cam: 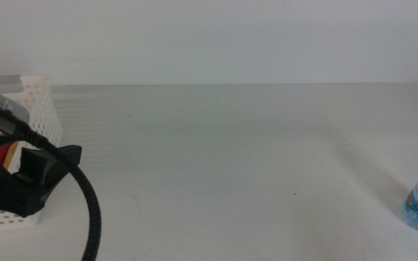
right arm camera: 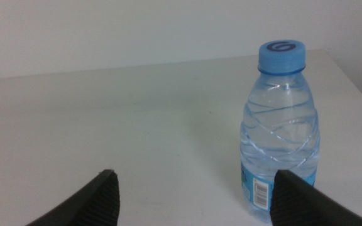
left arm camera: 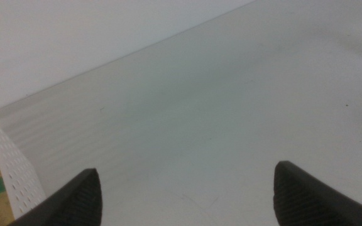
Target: Use arms to grab the bottles and put them into the dustbin to the left of the table.
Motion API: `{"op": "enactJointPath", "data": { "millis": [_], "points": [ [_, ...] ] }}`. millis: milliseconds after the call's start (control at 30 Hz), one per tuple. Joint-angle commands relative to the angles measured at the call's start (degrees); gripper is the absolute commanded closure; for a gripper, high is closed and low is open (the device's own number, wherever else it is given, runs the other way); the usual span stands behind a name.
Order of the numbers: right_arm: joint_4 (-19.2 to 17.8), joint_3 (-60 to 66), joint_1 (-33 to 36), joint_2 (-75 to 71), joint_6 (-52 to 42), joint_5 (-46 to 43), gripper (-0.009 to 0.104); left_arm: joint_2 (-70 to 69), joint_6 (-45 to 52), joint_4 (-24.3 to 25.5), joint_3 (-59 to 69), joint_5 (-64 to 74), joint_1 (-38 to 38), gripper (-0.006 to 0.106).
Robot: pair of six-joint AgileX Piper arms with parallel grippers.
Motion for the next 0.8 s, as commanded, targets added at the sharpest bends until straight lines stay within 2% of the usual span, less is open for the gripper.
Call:
{"op": "enactJointPath", "data": {
  "millis": [0,267,467,767],
  "points": [
    [-0.62,-3.70,-0.30,-0.28,-0.55,-2.91,0.032,-0.16,-0.87,-1.03,-1.60,-3.79,-0.22,0.010],
    [-1.11,-18.65,-0.30,10.34,-0.55,0.49,0.032,-0.16,-0.87,-1.03,-1.60,-3.79,-0.22,0.010],
    [-4.65,-29.55,-0.30,21.44,-0.55,0.65,0.032,-0.16,-0.87,-1.03,-1.60,-3.79,-0.22,0.010],
    [-5.39,-34.88,-0.30,30.32,-0.55,-0.12,0.032,-0.16,-0.87,-1.03,-1.60,-3.79,-0.22,0.010]
  ]
}}
